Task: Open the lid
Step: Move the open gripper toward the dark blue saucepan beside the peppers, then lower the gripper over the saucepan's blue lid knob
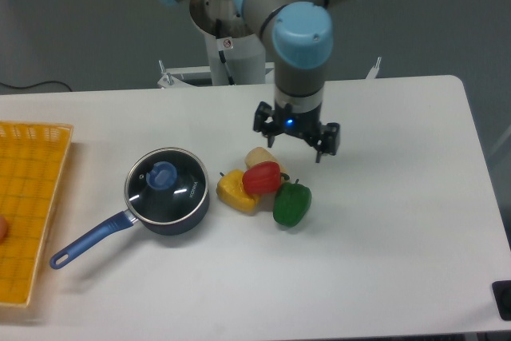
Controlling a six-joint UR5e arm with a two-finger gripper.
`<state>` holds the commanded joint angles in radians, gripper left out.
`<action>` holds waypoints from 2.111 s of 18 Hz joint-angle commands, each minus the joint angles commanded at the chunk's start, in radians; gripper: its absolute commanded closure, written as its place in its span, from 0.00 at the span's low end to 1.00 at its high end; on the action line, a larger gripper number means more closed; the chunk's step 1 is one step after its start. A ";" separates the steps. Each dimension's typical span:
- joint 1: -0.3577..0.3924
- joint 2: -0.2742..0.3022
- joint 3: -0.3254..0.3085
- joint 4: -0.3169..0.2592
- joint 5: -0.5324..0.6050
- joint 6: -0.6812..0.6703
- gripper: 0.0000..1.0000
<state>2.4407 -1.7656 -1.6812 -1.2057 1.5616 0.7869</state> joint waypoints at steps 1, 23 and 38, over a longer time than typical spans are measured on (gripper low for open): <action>-0.018 -0.002 0.002 0.000 0.000 0.000 0.00; -0.268 -0.087 0.065 -0.034 0.038 -0.107 0.00; -0.348 -0.100 -0.018 0.090 0.044 -0.204 0.00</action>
<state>2.0923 -1.8653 -1.6997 -1.1152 1.6061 0.5829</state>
